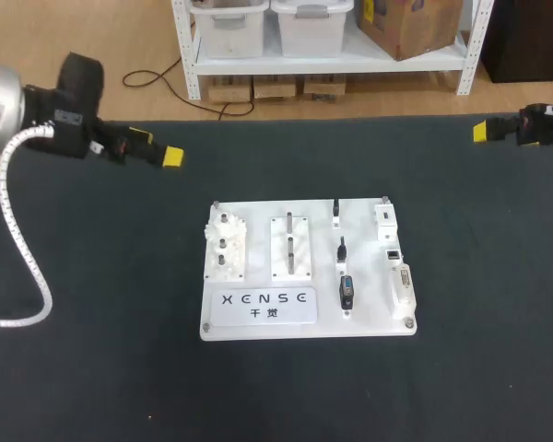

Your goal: Insert the Ethernet cable into its matching sockets.

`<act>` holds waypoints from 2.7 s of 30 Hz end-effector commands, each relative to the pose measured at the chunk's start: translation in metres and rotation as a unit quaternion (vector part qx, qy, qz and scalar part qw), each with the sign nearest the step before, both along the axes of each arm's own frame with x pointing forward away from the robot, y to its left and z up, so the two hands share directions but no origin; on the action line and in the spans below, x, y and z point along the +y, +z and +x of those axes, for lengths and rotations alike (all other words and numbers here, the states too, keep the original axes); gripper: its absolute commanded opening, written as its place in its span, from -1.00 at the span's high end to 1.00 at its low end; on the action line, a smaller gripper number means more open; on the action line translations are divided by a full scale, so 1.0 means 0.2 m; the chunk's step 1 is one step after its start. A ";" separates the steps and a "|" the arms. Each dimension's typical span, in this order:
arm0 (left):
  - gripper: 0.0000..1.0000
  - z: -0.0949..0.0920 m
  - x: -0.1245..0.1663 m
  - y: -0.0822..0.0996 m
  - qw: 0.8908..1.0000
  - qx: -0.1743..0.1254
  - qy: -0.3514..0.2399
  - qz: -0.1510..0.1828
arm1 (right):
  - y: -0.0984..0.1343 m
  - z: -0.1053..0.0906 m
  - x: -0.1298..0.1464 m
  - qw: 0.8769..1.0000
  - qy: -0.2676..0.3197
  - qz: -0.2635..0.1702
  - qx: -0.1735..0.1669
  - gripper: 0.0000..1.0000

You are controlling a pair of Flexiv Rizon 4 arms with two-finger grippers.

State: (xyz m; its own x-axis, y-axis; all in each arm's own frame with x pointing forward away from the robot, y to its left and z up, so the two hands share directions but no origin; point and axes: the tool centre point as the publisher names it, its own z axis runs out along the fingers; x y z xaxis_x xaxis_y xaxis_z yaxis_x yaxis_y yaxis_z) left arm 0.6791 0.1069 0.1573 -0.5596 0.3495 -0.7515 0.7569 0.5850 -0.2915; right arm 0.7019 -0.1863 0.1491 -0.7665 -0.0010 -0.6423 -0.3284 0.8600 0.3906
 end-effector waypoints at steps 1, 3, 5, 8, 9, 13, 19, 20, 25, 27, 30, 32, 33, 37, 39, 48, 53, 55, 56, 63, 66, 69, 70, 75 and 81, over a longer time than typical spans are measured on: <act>-1.00 -0.04 -0.06 -0.03 0.917 -0.099 -0.361 -0.135 | 0.00 0.00 0.00 1.000 0.000 -0.001 0.000 -1.00; -1.00 -0.07 -0.10 -0.04 0.906 -0.107 -0.386 -0.135 | 0.00 0.00 0.00 1.000 0.000 -0.001 0.000 -1.00; -1.00 -0.10 -0.14 -0.05 0.899 -0.113 -0.403 -0.127 | 0.00 0.00 0.00 1.000 0.000 -0.001 0.000 -1.00; -1.00 -0.17 -0.20 -0.07 0.893 -0.129 -0.418 -0.104 | 0.00 0.00 0.00 1.000 0.000 -0.001 0.000 -1.00; -1.00 -0.19 -0.21 -0.08 0.886 -0.140 -0.430 -0.102 | 0.00 0.00 0.00 1.000 0.000 -0.001 0.000 -1.00; -1.00 -0.25 -0.27 -0.13 0.879 -0.149 -0.445 -0.086 | 0.00 0.00 0.00 1.000 0.000 -0.001 0.000 -1.00; -1.00 -0.32 -0.34 -0.18 0.883 -0.167 -0.434 -0.061 | 0.00 0.00 0.00 1.000 0.000 -0.001 0.000 -1.00; -1.00 -0.33 -0.34 -0.19 0.885 -0.171 -0.429 -0.057 | 0.00 0.00 0.00 1.000 0.000 -0.001 0.000 -1.00; -1.00 -0.36 -0.39 -0.21 0.893 -0.183 -0.408 -0.041 | 0.00 0.00 0.00 1.000 0.000 -0.001 0.000 -1.00; -1.00 -0.37 -0.40 -0.22 0.898 -0.180 -0.401 -0.032 | 0.00 0.00 0.00 1.000 0.000 -0.001 0.000 -1.00; -1.00 -0.39 -0.43 -0.24 0.907 -0.181 -0.380 -0.029 | 0.00 0.00 0.00 1.000 0.000 -0.001 0.000 -1.00; -1.00 -0.41 -0.45 -0.26 0.913 -0.179 -0.367 -0.025 | 0.00 0.00 0.00 1.000 0.000 -0.001 0.000 -1.00; -1.00 -0.42 -0.46 -0.27 0.916 -0.179 -0.358 -0.026 | 0.00 0.00 0.00 1.000 0.000 -0.001 0.000 -1.00; -1.00 -0.46 -0.48 -0.30 0.927 -0.179 -0.328 -0.023 | 0.00 0.00 0.00 1.000 0.000 -0.001 0.000 -1.00; -1.00 -0.49 -0.50 -0.32 0.932 -0.179 -0.315 -0.019 | 0.00 0.00 0.00 1.000 0.000 -0.001 0.000 -1.00; -1.00 -0.54 -0.59 -0.35 0.939 -0.180 -0.292 -0.015 | 0.00 0.00 0.00 1.000 0.000 -0.001 0.000 -1.00; -1.00 -0.53 -0.64 -0.38 0.944 -0.168 -0.281 -0.035 | 0.00 0.00 0.00 1.000 0.000 -0.001 0.000 -1.00; -1.00 -0.52 -0.64 -0.39 0.945 -0.157 -0.282 -0.049 | 0.00 0.00 0.00 1.000 0.000 -0.001 0.000 -1.00; -1.00 -0.52 -0.64 -0.39 0.945 -0.157 -0.282 -0.049 | 0.00 0.00 0.00 1.000 0.000 -0.001 0.000 -1.00; -1.00 -0.52 -0.64 -0.39 0.945 -0.157 -0.282 -0.049 | 0.00 0.00 0.00 1.000 0.000 -0.001 0.000 -1.00; -1.00 -0.52 -0.64 -0.39 0.945 -0.157 -0.282 -0.049 | 0.00 0.00 0.00 1.000 0.000 -0.001 0.000 -1.00; -1.00 -0.52 -0.64 -0.39 0.945 -0.157 -0.282 -0.049 | 0.00 -0.02 0.06 1.000 -0.017 -0.022 -0.006 -1.00; -1.00 -0.52 -0.64 -0.39 0.945 -0.157 -0.282 -0.049 | 0.00 -0.02 0.11 0.999 -0.030 -0.025 -0.001 -1.00; -1.00 -0.52 -0.64 -0.39 0.945 -0.157 -0.282 -0.049 | 0.01 -0.06 0.40 0.998 -0.033 -0.040 0.040 -1.00; -1.00 -0.52 -0.64 -0.39 0.945 -0.157 -0.282 -0.049 | -0.05 -0.13 0.70 0.994 -0.039 -0.065 0.079 -1.00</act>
State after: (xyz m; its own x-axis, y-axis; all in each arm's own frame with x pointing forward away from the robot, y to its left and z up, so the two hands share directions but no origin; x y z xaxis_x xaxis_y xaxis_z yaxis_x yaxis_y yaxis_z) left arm 0.5752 -0.0210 0.0807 -0.0507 0.4508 -0.8912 0.9984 0.0441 -0.0345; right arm 0.6757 -0.0797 0.1380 -0.8554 -0.0204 -0.5176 -0.2894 0.8475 0.4449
